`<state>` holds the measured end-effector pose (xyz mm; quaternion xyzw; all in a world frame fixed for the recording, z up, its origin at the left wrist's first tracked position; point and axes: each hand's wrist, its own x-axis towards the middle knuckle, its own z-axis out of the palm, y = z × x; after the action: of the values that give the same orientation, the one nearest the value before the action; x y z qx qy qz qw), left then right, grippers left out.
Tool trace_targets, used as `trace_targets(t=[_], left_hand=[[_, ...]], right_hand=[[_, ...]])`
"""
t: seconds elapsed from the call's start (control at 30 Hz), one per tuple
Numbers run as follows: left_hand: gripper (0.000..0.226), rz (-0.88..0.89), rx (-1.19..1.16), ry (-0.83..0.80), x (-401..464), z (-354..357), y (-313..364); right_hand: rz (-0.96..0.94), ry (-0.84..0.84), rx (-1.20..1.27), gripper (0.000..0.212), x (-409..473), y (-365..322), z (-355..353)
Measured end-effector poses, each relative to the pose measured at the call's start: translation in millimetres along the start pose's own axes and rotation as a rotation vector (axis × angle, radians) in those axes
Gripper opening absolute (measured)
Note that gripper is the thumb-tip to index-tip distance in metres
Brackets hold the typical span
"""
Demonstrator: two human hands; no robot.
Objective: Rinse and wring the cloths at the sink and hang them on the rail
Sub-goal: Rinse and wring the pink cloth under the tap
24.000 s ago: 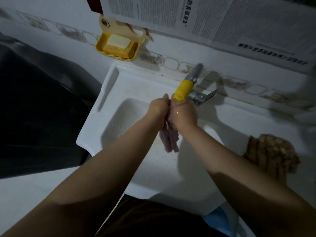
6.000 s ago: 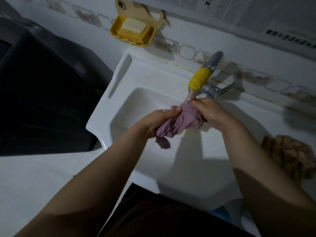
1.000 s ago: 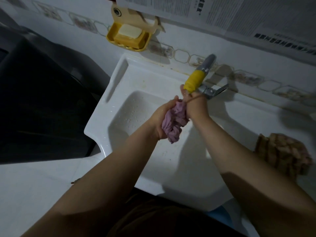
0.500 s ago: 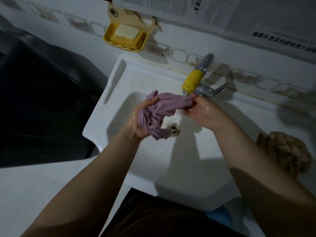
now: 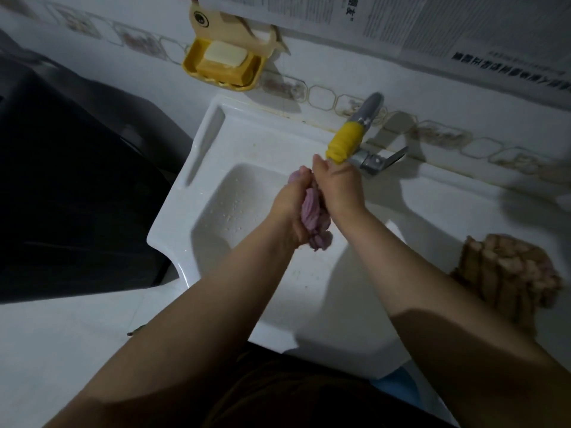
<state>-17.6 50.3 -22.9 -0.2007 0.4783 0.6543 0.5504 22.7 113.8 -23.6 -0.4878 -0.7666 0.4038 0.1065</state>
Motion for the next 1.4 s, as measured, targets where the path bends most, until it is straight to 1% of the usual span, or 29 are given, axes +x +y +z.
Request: trace_targets(t=[0.03, 0.07, 0.13, 0.17, 0.2, 0.27, 0.33, 0.4, 0.43, 0.5, 0.53, 0.57, 0.6, 0.67, 0.7, 0.73, 0.77, 0.83, 0.9, 0.93, 1.0, 1.03, 1.07, 1.13, 1.17, 1.2, 1.27, 1.33, 1.4], left_hand=[[0.028, 0.03, -0.011, 0.008, 2, 1, 1], [0.03, 0.036, 0.009, 0.0, 4, 0, 5], [0.04, -0.023, 0.082, -0.015, 5, -6, 11], [0.041, -0.035, 0.133, -0.001, 7, -8, 10], [0.039, -0.051, 0.159, -0.01, 7, -7, 9], [0.029, -0.075, 0.167, -0.104, 9, -5, 2], [0.027, -0.131, 0.186, -0.223, 6, -4, 1], [0.033, -0.17, 0.182, -0.366, 2, -8, 8], [0.037, -0.176, 0.174, -0.418, 0, -11, 12], [0.039, -0.163, 0.14, -0.487, 1, -19, 21], [0.037, -0.156, 0.129, -0.512, 3, -24, 24], [0.037, -0.161, 0.126, -0.534, 5, -26, 27], [0.041, -0.186, 0.132, -0.551, 3, -28, 29], [0.047, -0.23, 0.167, -0.578, 2, -32, 33], [0.05, -0.246, 0.197, -0.591, 3, -34, 35], [0.05, -0.269, 0.224, -0.603, 3, -35, 37], [0.049, -0.288, 0.252, -0.594, 3, -36, 38], [0.042, -0.329, 0.315, -0.547, 5, -36, 36], [0.037, -0.344, 0.395, -0.49, 6, -34, 30], [0.037, -0.337, 0.452, -0.469, 8, -35, 28], [0.037, -0.305, 0.537, -0.432, 6, -36, 27], [0.036, -0.301, 0.587, -0.445, 3, -39, 29], [0.034, -0.318, 0.643, -0.494, 2, -43, 30], [0.024, -0.34, 0.73, -0.594, 2, -52, 29], [0.02, -0.34, 0.736, -0.587, 2, -56, 27], [0.017, -0.322, 0.708, -0.564, 2, -58, 24], [0.023, -0.243, 0.634, -0.528, 6, -64, 19], [0.025, -0.206, 0.644, -0.489, 7, -70, 20], [0.023, -0.214, 0.709, -0.415, 6, -75, 23]], right_hand=[[0.007, -0.003, 0.031, 0.043, -1, 2, 0], [-0.028, -0.024, 0.043, 0.04, -8, 2, 1], [-0.113, -0.092, -0.035, 0.043, -27, 3, 5], [-0.118, -0.09, -0.07, 0.044, -32, 4, 6], [-0.109, -0.057, -0.088, 0.046, -29, 7, 5], [-0.011, 0.006, -0.067, 0.045, -4, 19, 3], [0.068, -0.03, -0.053, 0.04, 25, 37, -2], [0.122, -0.141, -0.067, 0.034, 44, 58, -4], [0.135, -0.179, -0.027, 0.027, 51, 66, -5], [0.127, -0.244, 0.227, 0.016, 48, 66, -14], [0.14, -0.304, 0.386, 0.019, 42, 61, -19], [0.152, -0.402, 0.537, 0.026, 37, 57, -23], [0.161, -0.536, 0.641, 0.032, 31, 55, -28], [0.127, -0.801, 0.695, 0.032, 18, 53, -34], [0.103, -0.861, 0.648, 0.031, 15, 52, -35], [0.069, -0.863, 0.55, 0.034, 12, 48, -38], [0.032, -0.817, 0.417, 0.035, 13, 47, -38], [-0.065, -0.679, 0.113, 0.024, 17, 43, -37], [-0.114, -0.557, -0.088, 0.011, 23, 42, -36], [-0.108, -0.509, -0.143, 0.011, 25, 41, -37], [-0.092, -0.472, -0.213, 0.026, 26, 35, -41], [-0.05, -0.45, -0.211, 0.031, 26, 32, -43], [0.02, -0.402, -0.191, 0.033, 27, 30, -45], [0.161, -0.274, -0.074, 0.026, 31, 31, -45], [0.225, -0.245, 0.012, 0.025, 31, 32, -44], [0.277, -0.239, 0.101, 0.029, 30, 32, -44], [0.362, -0.283, 0.333, 0.037, 34, 39, -45], [0.405, -0.378, 0.597, 0.027, 38, 45, -48], [0.449, -0.469, 0.861, 0.015, 41, 49, -50]])
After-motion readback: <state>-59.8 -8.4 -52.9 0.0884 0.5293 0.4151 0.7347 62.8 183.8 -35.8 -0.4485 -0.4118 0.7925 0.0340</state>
